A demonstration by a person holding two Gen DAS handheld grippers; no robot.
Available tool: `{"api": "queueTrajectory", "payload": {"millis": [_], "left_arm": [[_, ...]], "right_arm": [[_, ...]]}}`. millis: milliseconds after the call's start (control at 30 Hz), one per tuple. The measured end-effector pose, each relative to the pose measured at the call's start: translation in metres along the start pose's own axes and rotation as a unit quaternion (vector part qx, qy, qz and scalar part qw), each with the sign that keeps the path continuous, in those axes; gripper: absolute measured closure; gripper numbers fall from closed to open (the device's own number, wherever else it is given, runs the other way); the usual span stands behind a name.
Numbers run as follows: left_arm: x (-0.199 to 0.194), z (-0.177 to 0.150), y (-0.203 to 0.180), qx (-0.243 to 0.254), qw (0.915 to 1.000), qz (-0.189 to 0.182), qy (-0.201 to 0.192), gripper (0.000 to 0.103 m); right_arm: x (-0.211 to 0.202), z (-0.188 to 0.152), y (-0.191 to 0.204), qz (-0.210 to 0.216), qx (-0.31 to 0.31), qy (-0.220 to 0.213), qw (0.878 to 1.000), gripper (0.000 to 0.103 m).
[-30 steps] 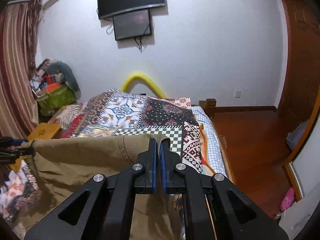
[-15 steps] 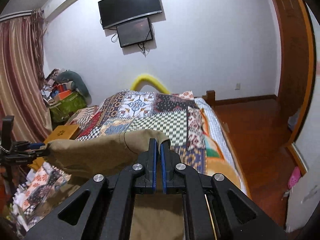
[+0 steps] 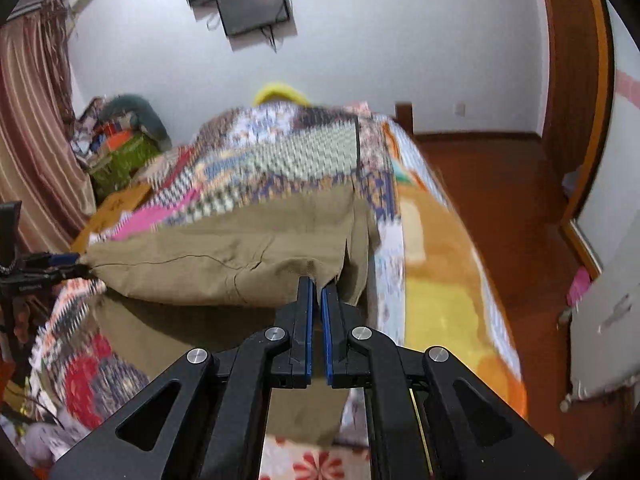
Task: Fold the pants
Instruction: 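Lower the folded pants onto the quilt and open the left tool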
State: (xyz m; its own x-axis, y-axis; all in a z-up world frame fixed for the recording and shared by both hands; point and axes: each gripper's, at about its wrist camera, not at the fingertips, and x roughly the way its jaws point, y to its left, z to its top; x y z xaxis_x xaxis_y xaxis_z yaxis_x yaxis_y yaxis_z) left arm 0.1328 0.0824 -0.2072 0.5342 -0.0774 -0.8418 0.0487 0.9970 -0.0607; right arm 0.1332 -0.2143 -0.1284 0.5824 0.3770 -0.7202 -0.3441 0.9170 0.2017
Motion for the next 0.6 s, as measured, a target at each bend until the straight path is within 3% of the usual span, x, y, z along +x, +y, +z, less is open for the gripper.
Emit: {"api": "queueTrajectory", "payload": {"millis": [300, 433, 600], "left_arm": [[0.004, -0.03, 0.013, -0.034, 0.9992, 0.002, 0.021, 0.049], [-0.008, -0.034, 0.025, -0.058, 0.9982, 0.01, 0.009, 0.049], [-0.017, -0.025, 0.035, -0.092, 0.9956, 0.013, -0.011, 0.042]], "right_arm": [[0.018, -0.046, -0.01, -0.006, 0.015, 0.053, 0.998, 0.098], [0.015, -0.059, -0.016, -0.005, 0.024, 0.067, 0.997, 0.096], [0.002, -0.063, -0.021, -0.025, 0.027, 0.069, 0.997, 0.094]]}}
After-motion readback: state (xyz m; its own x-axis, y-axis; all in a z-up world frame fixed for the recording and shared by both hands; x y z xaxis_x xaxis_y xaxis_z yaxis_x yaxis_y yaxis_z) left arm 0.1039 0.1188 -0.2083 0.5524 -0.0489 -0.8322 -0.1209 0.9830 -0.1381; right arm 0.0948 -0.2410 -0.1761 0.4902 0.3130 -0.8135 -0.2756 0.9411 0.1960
